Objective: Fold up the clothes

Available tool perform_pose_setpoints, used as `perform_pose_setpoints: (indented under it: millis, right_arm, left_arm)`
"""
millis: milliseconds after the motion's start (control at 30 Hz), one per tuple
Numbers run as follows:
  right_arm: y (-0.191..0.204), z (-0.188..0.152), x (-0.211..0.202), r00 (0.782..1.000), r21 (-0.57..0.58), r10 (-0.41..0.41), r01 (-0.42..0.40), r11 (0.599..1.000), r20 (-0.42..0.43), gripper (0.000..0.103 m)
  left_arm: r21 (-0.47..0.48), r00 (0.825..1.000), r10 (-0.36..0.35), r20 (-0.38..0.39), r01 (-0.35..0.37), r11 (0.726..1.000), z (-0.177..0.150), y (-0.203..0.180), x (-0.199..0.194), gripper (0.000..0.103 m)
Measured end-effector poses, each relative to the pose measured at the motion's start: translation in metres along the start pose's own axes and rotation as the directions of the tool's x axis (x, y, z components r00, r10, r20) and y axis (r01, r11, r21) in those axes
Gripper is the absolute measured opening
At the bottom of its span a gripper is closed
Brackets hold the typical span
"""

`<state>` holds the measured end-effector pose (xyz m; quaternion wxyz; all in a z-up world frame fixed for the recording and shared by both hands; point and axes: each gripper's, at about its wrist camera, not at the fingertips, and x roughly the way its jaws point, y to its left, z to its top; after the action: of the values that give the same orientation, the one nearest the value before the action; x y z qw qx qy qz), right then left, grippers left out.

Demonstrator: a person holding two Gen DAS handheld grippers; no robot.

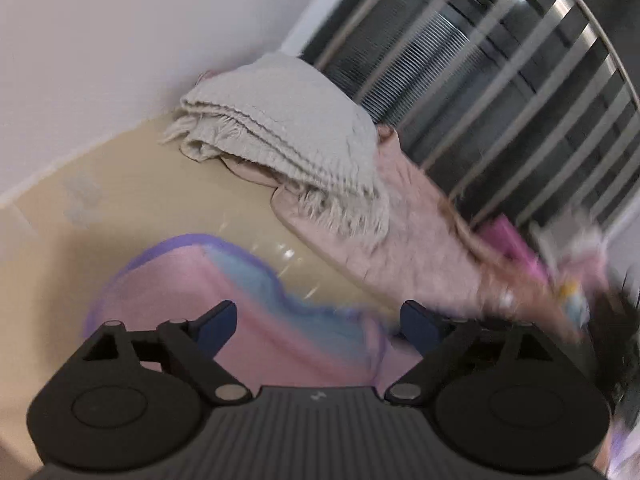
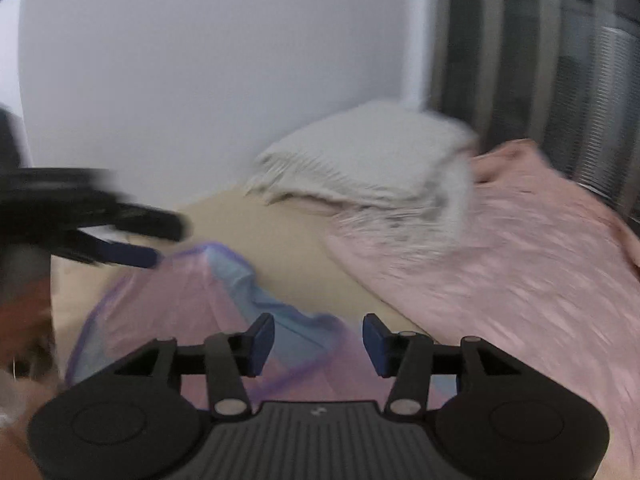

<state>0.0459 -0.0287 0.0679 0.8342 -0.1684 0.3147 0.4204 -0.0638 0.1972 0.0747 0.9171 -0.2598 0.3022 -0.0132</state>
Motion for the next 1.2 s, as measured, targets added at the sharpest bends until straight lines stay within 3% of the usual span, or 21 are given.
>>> perform_pose_setpoints:
  millis: [100,200,233,300,367,467,600,700,733,767,867,967,1033,1200]
  right_arm:
    - [0.008,0.016,0.047,0.994,-0.052,0.032,-0.038,0.998,-0.103,0.044]
    - [0.015,0.016,0.07,0.987,-0.072,0.054,-0.065,0.995,-0.149,0.043]
    - [0.015,0.015,0.075,0.985,-0.056,0.062,-0.071,0.996,-0.159,0.024]
    - [0.005,0.017,0.082,0.987,0.039,0.062,-0.057,0.998,-0.146,0.003]
    - [-0.008,0.021,0.088,0.991,0.157,0.05,-0.031,0.987,-0.123,0.003]
    - [-0.026,0.024,0.094,0.997,0.31,0.005,0.019,0.951,-0.077,0.003]
    - [-0.032,0.023,0.088,0.998,0.375,0.002,0.021,0.927,-0.062,0.036]
    - [-0.036,0.021,0.061,1.0,0.392,0.003,0.002,0.92,-0.012,0.036]
    - [-0.038,0.02,0.05,1.0,0.394,-0.002,-0.002,0.919,0.01,0.036]
    - [-0.039,0.018,0.043,1.0,0.389,-0.009,0.007,0.921,0.003,0.036]
    - [-0.037,0.007,0.044,0.996,0.346,-0.012,0.044,0.937,-0.093,0.036]
    - [-0.027,-0.007,0.057,0.989,0.294,-0.054,0.094,0.951,-0.141,0.027]
    - [-0.024,-0.006,0.062,0.988,0.293,-0.079,0.114,0.949,-0.129,0.002]
    - [-0.017,0.007,0.065,0.993,0.316,-0.074,0.101,0.943,-0.096,0.002]
  left_arm:
    - [0.071,0.999,0.032,-0.033,-0.03,0.997,-0.033,0.001,-0.014,0.09]
    - [0.099,0.999,-0.034,-0.041,0.038,0.994,-0.057,0.002,-0.023,0.088]
    - [0.099,0.997,-0.062,-0.047,0.067,0.993,-0.062,0.002,-0.024,0.083]
    - [0.116,0.994,-0.081,-0.079,0.09,0.989,-0.07,-0.001,-0.024,0.074]
    - [0.183,0.99,-0.061,-0.128,0.084,0.98,-0.078,-0.007,-0.021,0.048]
    - [0.247,0.993,-0.025,-0.119,0.054,0.968,-0.089,-0.013,-0.025,0.045]
    - [0.207,0.995,-0.043,-0.09,0.061,0.976,-0.09,-0.009,-0.035,0.046]
    - [0.194,0.994,-0.057,-0.093,0.074,0.978,-0.09,-0.008,-0.033,0.046]
    - [0.201,0.994,-0.049,-0.096,0.067,0.977,-0.09,-0.009,-0.031,0.036]
    - [0.208,0.994,-0.041,-0.099,0.061,0.976,-0.091,-0.011,-0.029,0.016]
    - [0.228,0.994,-0.025,-0.107,0.049,0.972,-0.095,-0.018,-0.028,0.008]
    - [0.236,0.996,-0.024,-0.092,0.045,0.971,-0.1,-0.025,-0.033,0.001]
    - [0.231,0.997,-0.004,-0.078,0.021,0.973,-0.103,-0.025,-0.036,0.0]
    - [0.171,0.999,0.027,-0.038,-0.02,0.985,-0.101,-0.014,-0.048,0.0]
